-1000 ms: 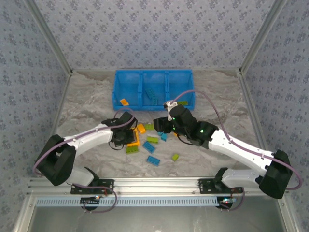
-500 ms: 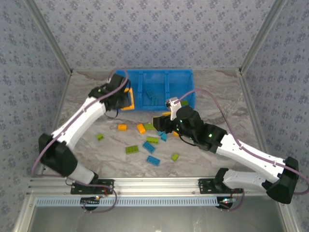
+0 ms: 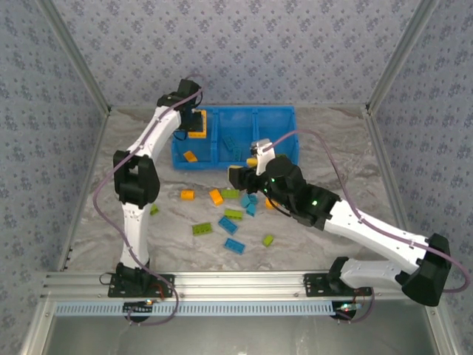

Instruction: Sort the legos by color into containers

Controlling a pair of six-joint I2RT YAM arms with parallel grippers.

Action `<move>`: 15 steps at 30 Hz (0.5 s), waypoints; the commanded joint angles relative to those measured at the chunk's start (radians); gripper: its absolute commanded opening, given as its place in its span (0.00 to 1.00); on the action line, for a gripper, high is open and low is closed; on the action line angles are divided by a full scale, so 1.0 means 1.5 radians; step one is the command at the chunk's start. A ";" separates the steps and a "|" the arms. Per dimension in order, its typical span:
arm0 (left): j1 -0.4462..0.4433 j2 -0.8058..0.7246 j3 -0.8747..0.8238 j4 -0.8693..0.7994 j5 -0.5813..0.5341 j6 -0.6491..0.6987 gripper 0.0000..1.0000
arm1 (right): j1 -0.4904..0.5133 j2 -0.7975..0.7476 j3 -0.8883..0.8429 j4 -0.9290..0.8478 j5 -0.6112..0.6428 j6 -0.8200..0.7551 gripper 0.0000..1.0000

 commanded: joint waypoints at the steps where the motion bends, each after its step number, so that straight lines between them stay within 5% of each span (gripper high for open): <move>1: -0.001 0.027 0.042 -0.020 0.030 0.022 0.00 | -0.017 0.044 0.049 0.054 0.022 -0.037 0.65; 8: 0.003 0.077 0.048 0.000 0.038 0.016 0.00 | -0.033 0.127 0.167 0.015 0.022 -0.032 0.65; 15: 0.015 0.118 0.071 -0.004 0.055 0.015 0.00 | -0.029 0.124 0.165 -0.008 0.010 -0.008 0.65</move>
